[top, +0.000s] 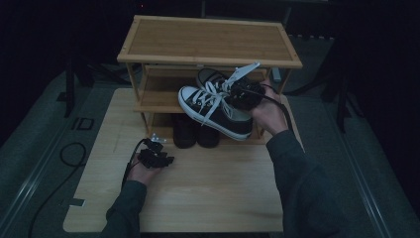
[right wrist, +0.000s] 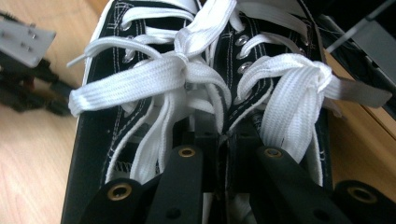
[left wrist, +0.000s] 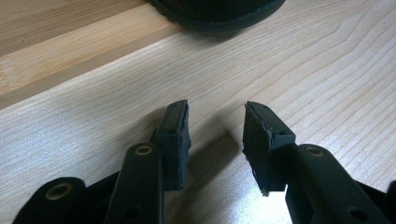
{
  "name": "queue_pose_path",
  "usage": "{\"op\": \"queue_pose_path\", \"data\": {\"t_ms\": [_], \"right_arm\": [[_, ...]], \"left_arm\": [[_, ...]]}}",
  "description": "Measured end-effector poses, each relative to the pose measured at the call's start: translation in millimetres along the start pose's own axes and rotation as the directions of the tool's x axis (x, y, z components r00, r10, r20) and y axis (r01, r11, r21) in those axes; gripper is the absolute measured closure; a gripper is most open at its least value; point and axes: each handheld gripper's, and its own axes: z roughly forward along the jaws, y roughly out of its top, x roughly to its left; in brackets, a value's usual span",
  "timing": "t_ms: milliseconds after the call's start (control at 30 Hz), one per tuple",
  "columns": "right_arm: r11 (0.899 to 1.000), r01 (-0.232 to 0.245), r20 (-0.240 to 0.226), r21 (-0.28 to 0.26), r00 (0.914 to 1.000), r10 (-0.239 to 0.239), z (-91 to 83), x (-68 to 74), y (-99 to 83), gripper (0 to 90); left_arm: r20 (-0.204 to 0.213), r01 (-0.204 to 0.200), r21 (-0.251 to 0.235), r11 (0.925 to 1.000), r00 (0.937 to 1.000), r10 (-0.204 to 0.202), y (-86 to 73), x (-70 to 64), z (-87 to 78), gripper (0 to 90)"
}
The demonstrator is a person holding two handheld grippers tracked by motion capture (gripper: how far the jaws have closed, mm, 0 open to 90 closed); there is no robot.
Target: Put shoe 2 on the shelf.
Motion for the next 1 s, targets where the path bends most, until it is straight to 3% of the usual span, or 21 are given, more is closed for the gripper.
{"op": "queue_pose_path", "data": {"t_ms": [233,433,800,1000], "right_arm": [[0.999,-0.048,0.057,-0.020,0.9972,0.049,4.4,1.0,-4.1,85.7],[0.995,-0.096,0.107,-0.023,0.9894,0.098,8.6,1.7,-6.2,85.8],[0.988,-0.149,0.143,-0.043,0.9777,0.154,14.2,3.4,-4.7,85.8],[0.981,-0.179,0.181,-0.078,0.9650,0.190,17.0,5.4,-4.1,86.0]], "left_arm": [[0.001,0.000,0.000,1.0000,1.0000,0.000,-0.2,0.2,-0.2,61.1],[0.001,0.001,0.001,1.0000,1.0000,-0.001,0.1,-0.1,-0.1,61.1],[-0.004,-0.005,0.000,1.0000,1.0000,0.005,-0.1,-1.3,0.0,61.0],[-0.003,-0.003,-0.001,1.0000,1.0000,0.003,0.0,-1.3,0.1,61.0]]}}
